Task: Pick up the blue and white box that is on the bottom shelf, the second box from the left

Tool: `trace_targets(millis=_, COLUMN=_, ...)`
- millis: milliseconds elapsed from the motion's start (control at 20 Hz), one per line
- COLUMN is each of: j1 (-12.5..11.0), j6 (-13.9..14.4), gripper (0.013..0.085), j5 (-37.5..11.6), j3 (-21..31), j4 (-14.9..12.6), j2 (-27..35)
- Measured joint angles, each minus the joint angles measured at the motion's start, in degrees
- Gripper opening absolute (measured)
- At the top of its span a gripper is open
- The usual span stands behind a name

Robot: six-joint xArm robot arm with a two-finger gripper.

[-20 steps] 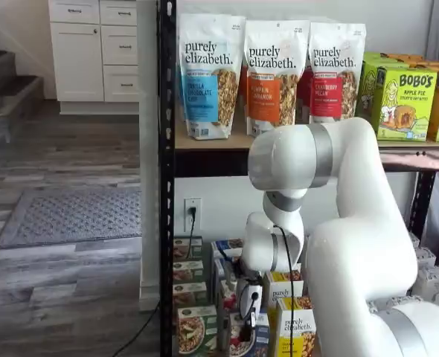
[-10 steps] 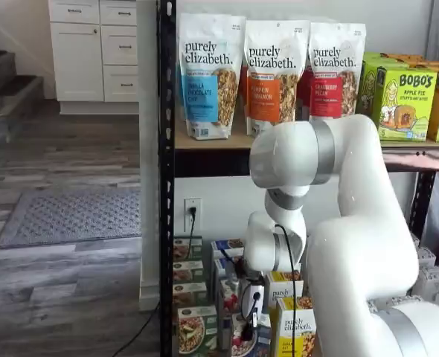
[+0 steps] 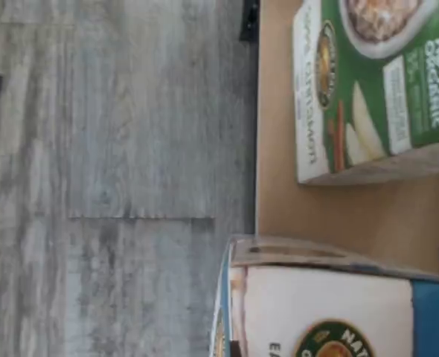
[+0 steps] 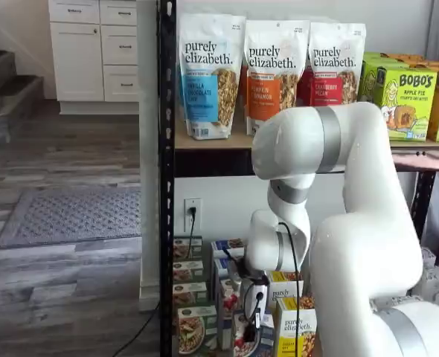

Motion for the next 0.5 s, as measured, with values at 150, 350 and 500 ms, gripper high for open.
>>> trace_targets(millis=150, j1=-0.1, j6=-0.9, gripper=0.0450, j5=-0.9, j3=3.7, j4=0.8, j2=-2.7)
trace_targets(millis=350, j1=-0.2, j6=-2.0, gripper=0.0450, j5=-1.4, j3=9.7, j4=1.7, j2=-7.8)
trace_targets(millis=500, j1=-0.3, j6=-1.1, gripper=0.0450, j5=-1.5, j3=13.4, j4=0.8, j2=-11.2)
